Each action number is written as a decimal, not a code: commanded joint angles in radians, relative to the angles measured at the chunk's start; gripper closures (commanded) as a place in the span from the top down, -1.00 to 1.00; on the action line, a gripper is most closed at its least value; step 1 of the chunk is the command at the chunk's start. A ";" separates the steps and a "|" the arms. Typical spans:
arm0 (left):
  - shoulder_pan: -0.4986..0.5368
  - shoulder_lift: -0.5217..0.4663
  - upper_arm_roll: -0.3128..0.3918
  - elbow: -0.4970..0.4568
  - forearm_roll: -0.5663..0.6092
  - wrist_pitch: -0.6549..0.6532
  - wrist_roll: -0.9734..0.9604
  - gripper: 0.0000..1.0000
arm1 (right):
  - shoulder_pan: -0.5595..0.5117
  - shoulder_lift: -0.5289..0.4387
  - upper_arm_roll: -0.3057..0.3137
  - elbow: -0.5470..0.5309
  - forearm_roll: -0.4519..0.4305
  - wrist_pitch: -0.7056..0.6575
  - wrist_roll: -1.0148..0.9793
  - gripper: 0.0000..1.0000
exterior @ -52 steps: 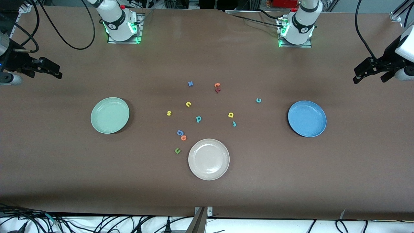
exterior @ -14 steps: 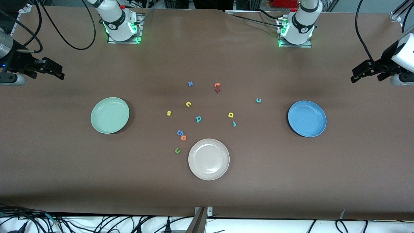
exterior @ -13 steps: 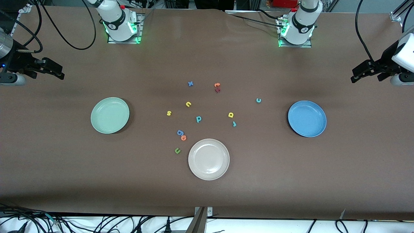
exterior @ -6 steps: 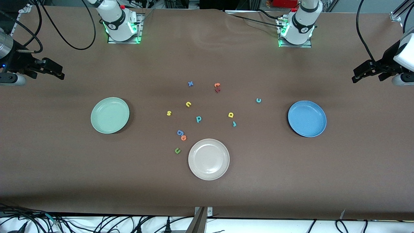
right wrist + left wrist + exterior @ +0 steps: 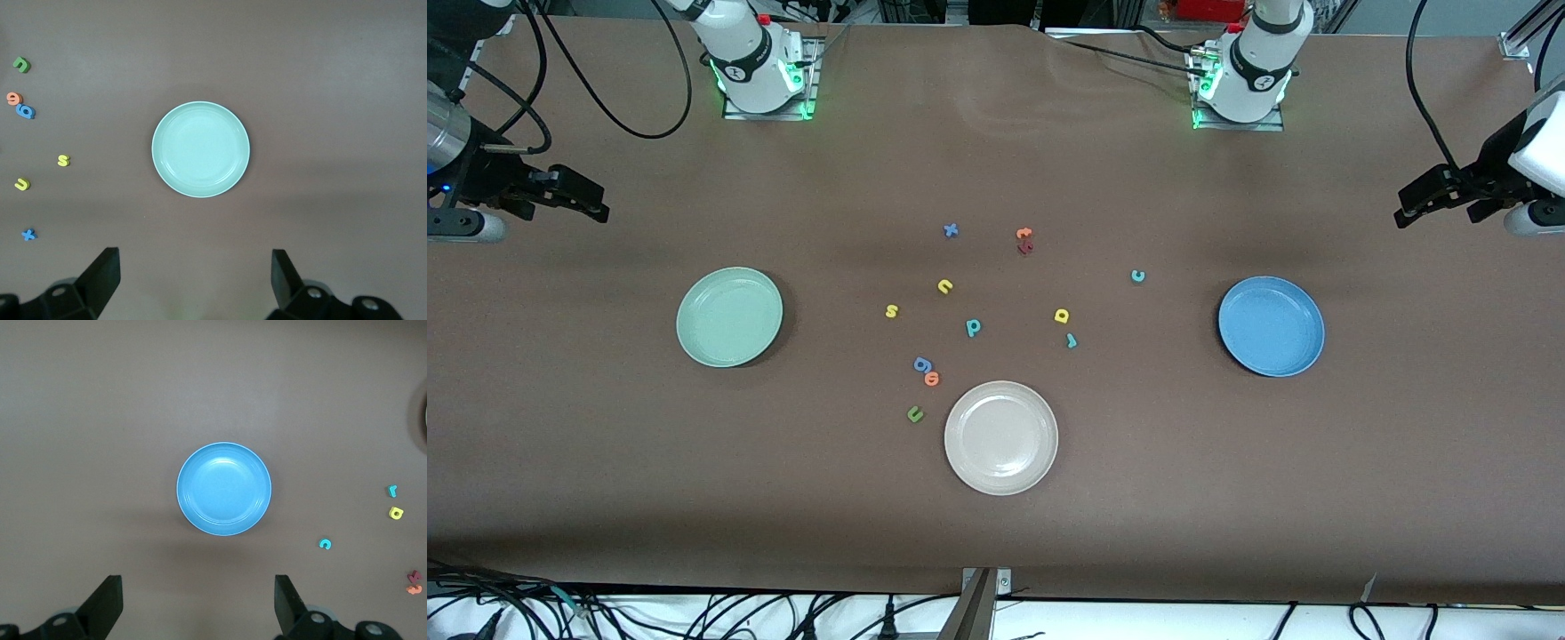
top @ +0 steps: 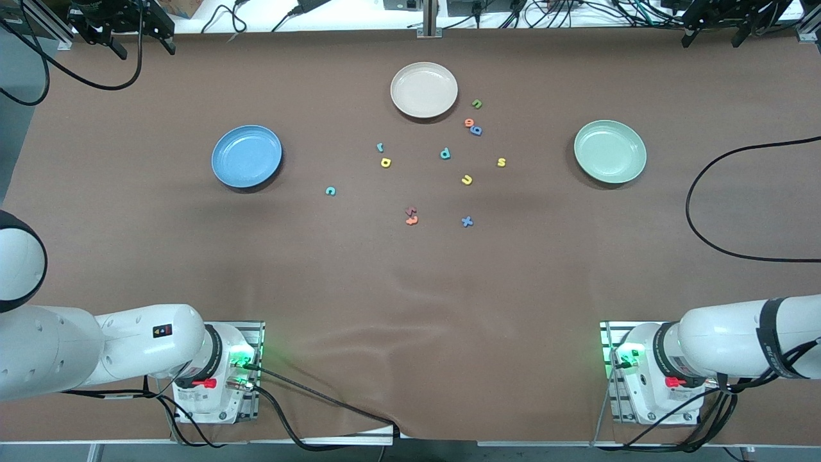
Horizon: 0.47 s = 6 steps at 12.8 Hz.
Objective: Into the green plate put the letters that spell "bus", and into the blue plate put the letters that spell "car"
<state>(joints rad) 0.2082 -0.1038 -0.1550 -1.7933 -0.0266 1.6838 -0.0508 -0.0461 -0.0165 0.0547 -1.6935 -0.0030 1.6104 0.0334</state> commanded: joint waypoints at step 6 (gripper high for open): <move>0.007 0.003 -0.001 0.020 -0.009 -0.016 0.011 1.00 | -0.001 0.010 0.002 0.015 -0.002 -0.001 0.002 1.00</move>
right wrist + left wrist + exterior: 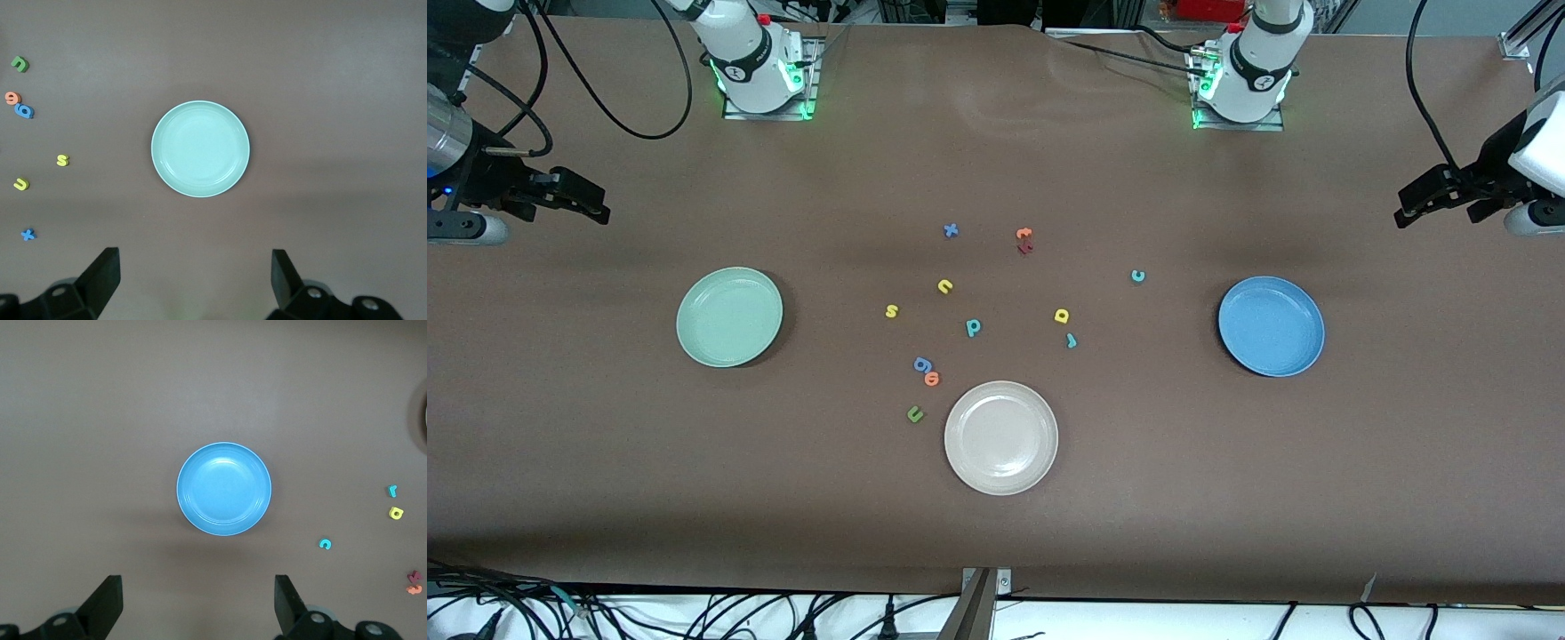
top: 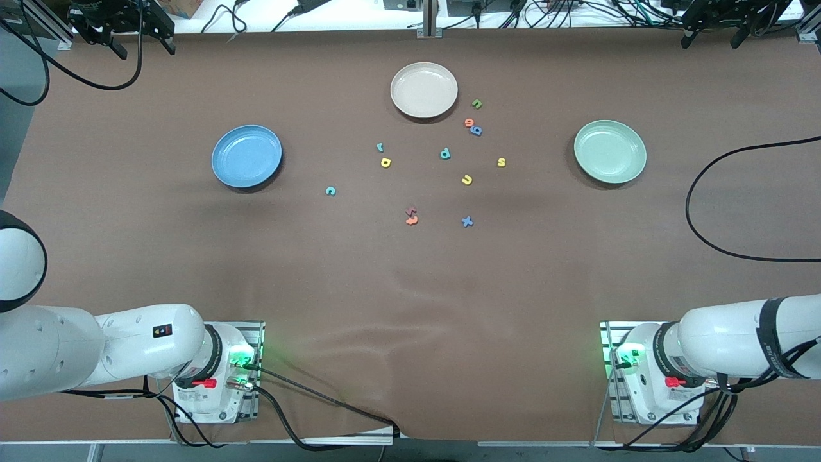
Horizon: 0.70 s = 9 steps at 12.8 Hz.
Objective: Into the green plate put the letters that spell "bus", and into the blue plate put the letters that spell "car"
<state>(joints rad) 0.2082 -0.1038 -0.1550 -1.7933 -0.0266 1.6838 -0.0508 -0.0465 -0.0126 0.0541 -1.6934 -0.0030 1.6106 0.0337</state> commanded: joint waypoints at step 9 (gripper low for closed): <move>0.005 0.007 -0.003 0.008 -0.010 -0.016 0.014 1.00 | 0.146 0.106 0.033 0.017 -0.035 0.028 0.003 1.00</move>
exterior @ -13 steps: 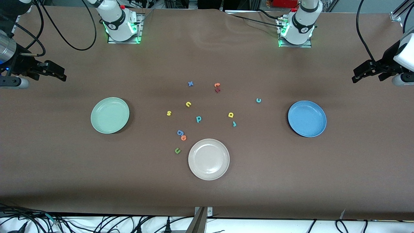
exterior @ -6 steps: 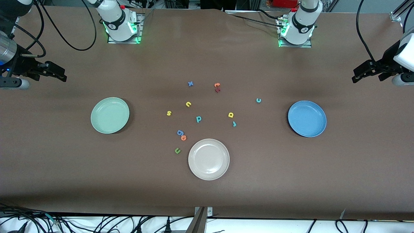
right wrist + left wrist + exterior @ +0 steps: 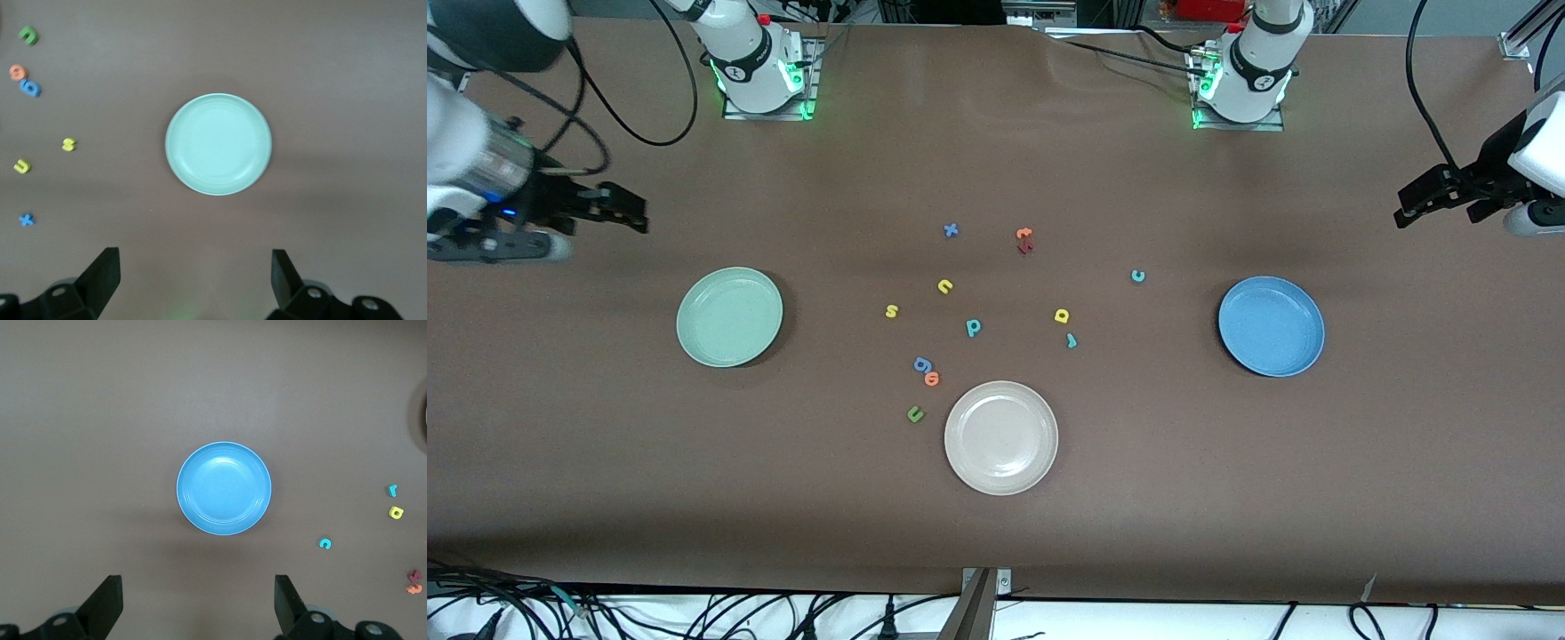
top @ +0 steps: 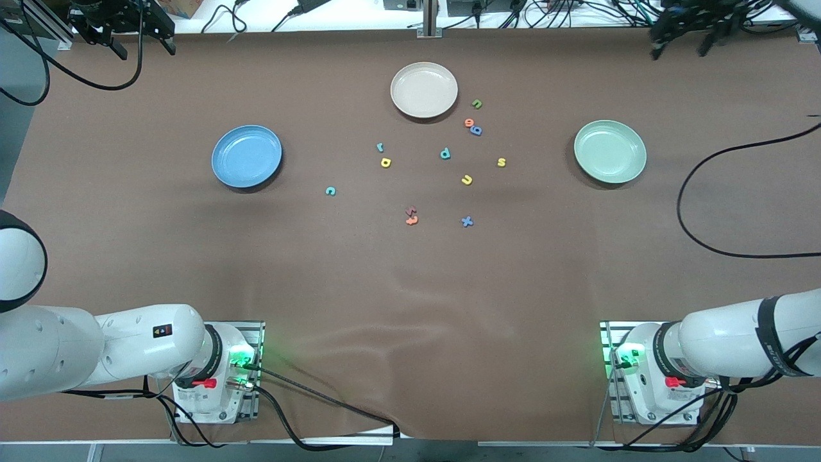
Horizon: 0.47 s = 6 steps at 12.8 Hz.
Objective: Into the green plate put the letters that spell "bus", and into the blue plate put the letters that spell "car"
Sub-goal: 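Grasp the yellow s with the right gripper while the left gripper grasps the cyan c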
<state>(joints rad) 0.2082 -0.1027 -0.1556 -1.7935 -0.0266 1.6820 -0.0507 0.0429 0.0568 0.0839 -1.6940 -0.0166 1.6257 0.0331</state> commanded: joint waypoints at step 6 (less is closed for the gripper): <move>-0.076 0.009 -0.007 -0.188 -0.023 0.219 -0.001 0.96 | 0.345 0.208 0.002 0.014 -0.031 0.187 0.371 1.00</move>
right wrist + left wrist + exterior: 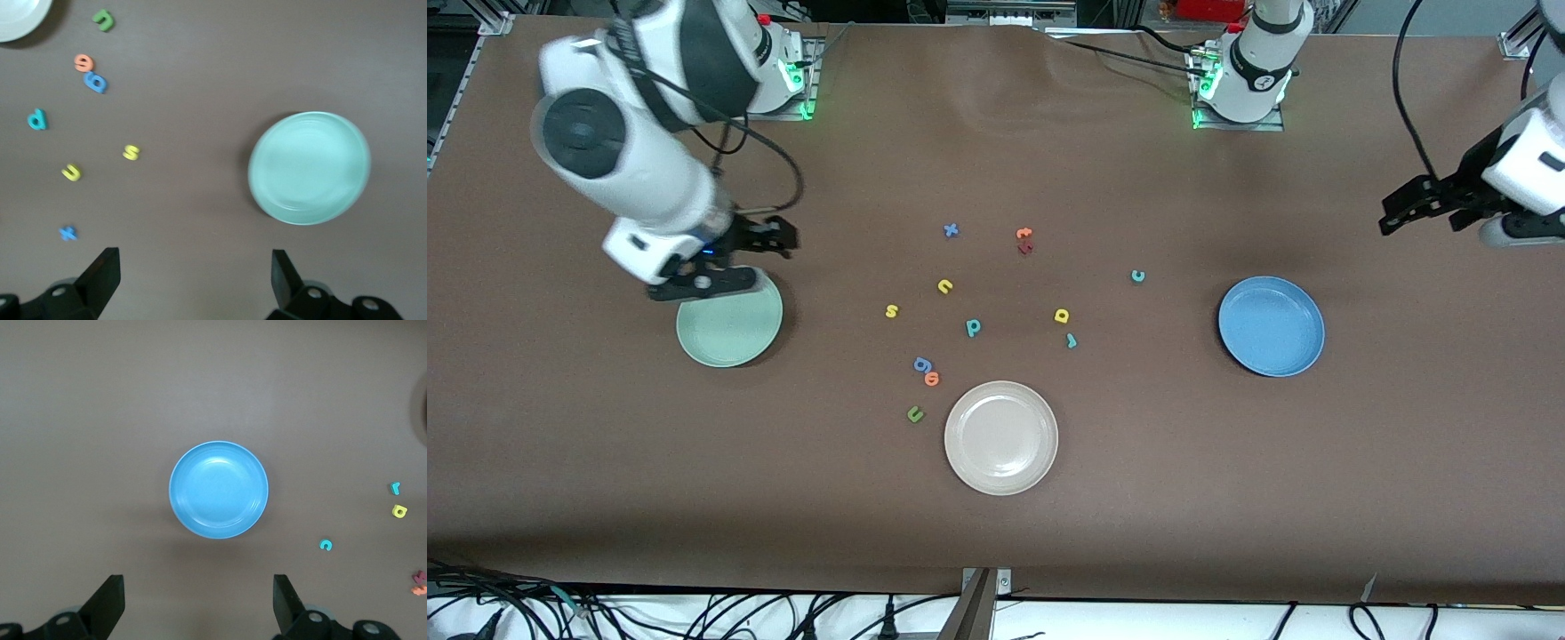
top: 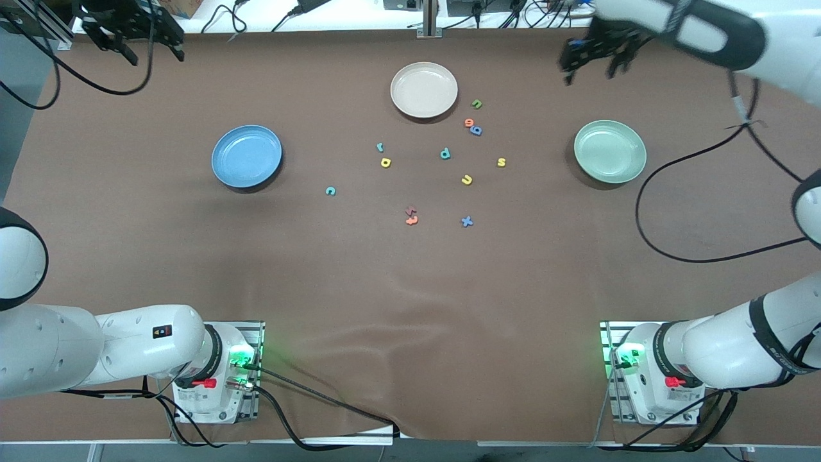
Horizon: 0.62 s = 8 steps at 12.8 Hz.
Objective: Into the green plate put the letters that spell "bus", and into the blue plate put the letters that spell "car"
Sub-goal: 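Grasp the yellow s with the right gripper while the left gripper grasps the cyan c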
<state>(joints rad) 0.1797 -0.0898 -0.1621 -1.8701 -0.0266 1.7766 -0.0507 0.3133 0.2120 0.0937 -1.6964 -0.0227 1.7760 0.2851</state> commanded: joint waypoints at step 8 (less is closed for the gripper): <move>-0.170 0.143 -0.037 -0.301 -0.009 0.400 -0.006 0.95 | 0.191 0.328 -0.008 -0.031 -0.025 0.400 0.385 0.25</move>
<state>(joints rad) 0.0487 -0.0044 -0.1997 -2.1809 -0.0266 2.1676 -0.0588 0.4808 0.5106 0.0932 -1.7341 -0.0311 2.1352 0.6183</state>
